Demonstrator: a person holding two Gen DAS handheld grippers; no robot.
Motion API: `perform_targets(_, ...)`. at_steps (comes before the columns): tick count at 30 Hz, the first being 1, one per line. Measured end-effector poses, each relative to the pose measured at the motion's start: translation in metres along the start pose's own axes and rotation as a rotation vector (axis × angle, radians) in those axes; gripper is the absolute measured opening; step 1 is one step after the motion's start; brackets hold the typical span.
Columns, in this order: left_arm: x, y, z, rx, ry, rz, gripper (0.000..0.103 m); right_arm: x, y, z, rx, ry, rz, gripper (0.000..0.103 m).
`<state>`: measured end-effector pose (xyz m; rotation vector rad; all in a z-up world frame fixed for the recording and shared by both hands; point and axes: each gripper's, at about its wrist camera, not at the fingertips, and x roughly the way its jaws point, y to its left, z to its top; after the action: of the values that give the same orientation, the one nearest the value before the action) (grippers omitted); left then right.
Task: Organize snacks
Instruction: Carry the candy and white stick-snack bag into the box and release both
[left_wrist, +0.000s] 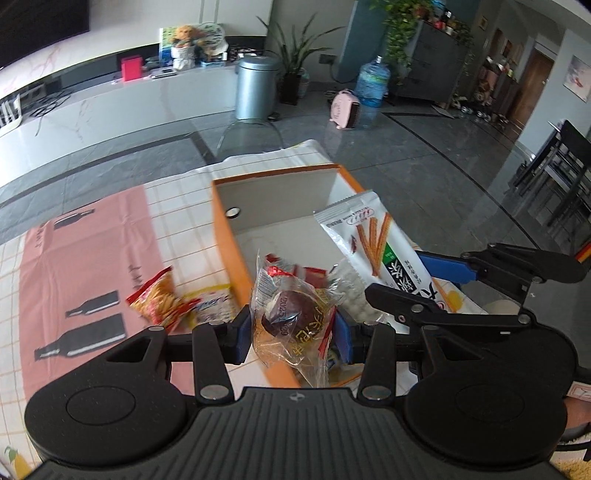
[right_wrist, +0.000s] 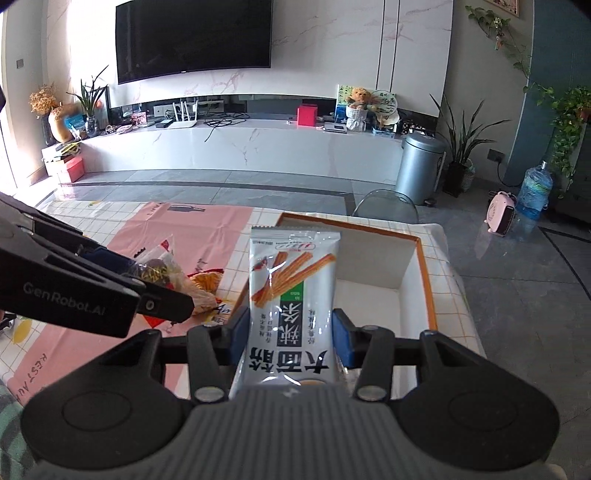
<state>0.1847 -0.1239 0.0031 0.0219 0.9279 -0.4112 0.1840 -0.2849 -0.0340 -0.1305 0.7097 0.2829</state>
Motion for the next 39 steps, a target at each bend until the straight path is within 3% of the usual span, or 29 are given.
perform_targets(8,0.041,-0.033,0.022,0.108,0.036,-0.009,0.050,0.023,-0.044,0.000,-0.026,0.083,-0.060,0.045)
perform_targets(16,0.086,-0.037,0.034,0.171,0.111,0.015,0.050,0.072,-0.071,0.002,-0.044,0.197,-0.072,0.045)
perform_targets(22,0.116,-0.034,0.037,0.210,0.193,0.046,0.050,0.105,-0.072,0.004,-0.124,0.269,-0.089,0.045)
perform_targets(39,0.164,-0.012,0.035,0.224,0.255,0.055,0.050,0.159,-0.056,0.005,-0.361,0.353,-0.100,0.045)
